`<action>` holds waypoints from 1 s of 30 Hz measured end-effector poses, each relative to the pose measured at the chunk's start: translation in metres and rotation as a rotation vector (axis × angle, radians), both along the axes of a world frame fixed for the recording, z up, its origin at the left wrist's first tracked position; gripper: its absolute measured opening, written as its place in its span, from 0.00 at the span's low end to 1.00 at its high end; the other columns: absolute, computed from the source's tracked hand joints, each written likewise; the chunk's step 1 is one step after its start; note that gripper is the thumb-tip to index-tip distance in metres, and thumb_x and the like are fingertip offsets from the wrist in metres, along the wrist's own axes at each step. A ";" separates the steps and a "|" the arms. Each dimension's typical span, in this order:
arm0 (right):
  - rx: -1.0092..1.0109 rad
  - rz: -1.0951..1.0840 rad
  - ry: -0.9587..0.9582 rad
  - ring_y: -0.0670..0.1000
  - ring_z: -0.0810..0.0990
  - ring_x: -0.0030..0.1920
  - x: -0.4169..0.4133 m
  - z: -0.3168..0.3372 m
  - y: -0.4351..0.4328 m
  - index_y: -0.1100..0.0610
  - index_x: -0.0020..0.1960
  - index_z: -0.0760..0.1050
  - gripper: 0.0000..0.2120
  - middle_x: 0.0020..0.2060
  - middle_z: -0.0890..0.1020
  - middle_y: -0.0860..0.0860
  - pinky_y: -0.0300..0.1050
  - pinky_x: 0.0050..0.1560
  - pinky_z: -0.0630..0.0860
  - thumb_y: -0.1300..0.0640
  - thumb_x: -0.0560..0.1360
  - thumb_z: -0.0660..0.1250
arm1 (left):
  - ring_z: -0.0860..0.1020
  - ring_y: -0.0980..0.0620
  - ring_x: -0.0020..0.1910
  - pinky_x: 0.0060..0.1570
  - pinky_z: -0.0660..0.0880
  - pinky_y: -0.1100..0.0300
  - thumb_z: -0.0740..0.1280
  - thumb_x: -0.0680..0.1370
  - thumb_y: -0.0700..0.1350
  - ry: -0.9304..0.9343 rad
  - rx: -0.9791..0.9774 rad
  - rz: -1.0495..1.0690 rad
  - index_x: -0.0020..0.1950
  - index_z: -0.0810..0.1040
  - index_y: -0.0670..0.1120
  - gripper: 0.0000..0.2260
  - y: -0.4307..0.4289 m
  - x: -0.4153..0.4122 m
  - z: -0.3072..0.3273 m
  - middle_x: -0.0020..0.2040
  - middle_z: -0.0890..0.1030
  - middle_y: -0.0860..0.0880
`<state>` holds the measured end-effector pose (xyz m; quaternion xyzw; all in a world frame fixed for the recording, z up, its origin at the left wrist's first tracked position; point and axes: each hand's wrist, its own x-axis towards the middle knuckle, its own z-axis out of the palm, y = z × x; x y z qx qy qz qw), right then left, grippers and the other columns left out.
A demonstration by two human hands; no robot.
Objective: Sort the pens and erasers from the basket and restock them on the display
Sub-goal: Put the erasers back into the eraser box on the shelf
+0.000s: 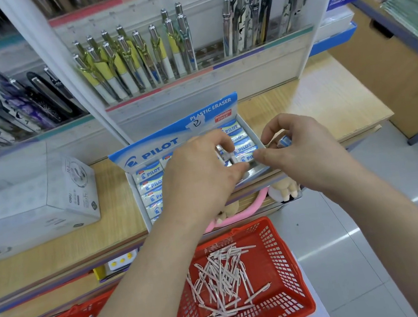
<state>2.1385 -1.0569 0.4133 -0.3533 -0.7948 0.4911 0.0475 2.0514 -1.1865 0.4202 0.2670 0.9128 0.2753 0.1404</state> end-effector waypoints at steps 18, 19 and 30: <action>-0.748 -0.204 0.445 0.57 0.85 0.46 0.026 0.032 -0.011 0.61 0.65 0.71 0.15 0.47 0.84 0.61 0.38 0.41 0.80 0.65 0.78 0.59 | 0.78 0.60 0.43 0.47 0.74 0.65 0.70 0.74 0.49 -0.260 0.410 0.009 0.46 0.83 0.58 0.04 -0.015 0.005 0.018 0.39 0.81 0.57; -0.758 -0.171 0.438 0.57 0.85 0.44 0.026 0.035 -0.014 0.62 0.64 0.72 0.16 0.45 0.85 0.62 0.38 0.39 0.81 0.64 0.77 0.61 | 0.78 0.61 0.45 0.49 0.73 0.68 0.71 0.74 0.47 -0.310 0.455 -0.014 0.49 0.82 0.58 0.07 -0.017 0.007 0.022 0.41 0.81 0.57; -0.661 -0.053 0.429 0.47 0.78 0.29 0.024 0.039 -0.024 0.60 0.45 0.81 0.13 0.32 0.83 0.53 0.35 0.30 0.75 0.54 0.63 0.72 | 0.81 0.60 0.44 0.46 0.74 0.72 0.74 0.70 0.42 -0.437 0.602 -0.022 0.47 0.84 0.52 0.08 -0.029 0.016 0.034 0.44 0.84 0.54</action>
